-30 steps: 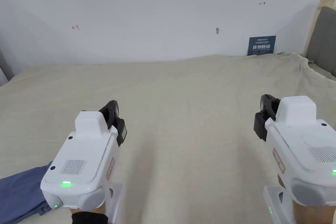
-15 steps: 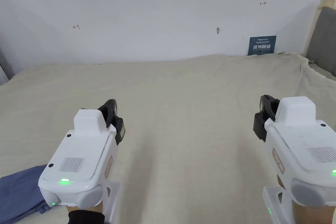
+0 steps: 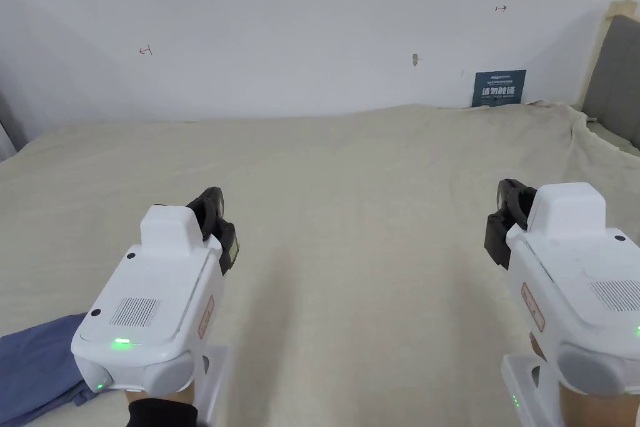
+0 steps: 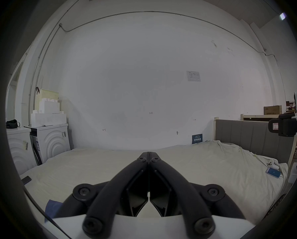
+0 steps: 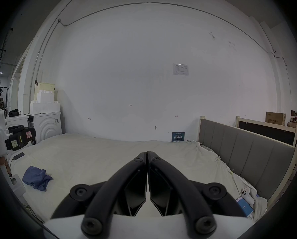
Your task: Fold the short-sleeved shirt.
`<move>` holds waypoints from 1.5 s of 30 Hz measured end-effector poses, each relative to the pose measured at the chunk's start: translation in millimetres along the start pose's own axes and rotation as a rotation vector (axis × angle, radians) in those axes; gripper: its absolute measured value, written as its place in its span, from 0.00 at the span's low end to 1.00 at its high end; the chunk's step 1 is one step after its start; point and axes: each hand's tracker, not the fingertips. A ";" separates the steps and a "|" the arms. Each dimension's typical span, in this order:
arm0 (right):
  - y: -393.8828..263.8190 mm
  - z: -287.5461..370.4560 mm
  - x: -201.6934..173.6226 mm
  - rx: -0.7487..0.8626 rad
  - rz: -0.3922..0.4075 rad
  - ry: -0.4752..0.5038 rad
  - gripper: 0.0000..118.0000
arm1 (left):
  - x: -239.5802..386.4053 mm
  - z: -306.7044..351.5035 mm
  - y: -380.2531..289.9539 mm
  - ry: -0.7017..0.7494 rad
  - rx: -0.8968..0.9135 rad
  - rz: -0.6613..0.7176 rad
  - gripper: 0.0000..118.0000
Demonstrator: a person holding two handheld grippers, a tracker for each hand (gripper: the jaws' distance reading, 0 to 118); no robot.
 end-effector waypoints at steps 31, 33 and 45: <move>0.9 3.7 -0.2 -0.011 -0.010 -0.018 1.00 | -2.7 6.9 -4.6 0.028 -0.006 -0.026 1.00; 1.0 4.7 -0.3 -0.007 -0.011 -0.019 1.00 | -2.0 7.6 -5.2 0.034 -0.002 -0.029 1.00; 2.2 7.1 -0.6 0.005 -0.011 -0.019 1.00 | -4.0 9.5 -5.2 0.069 0.010 -0.030 1.00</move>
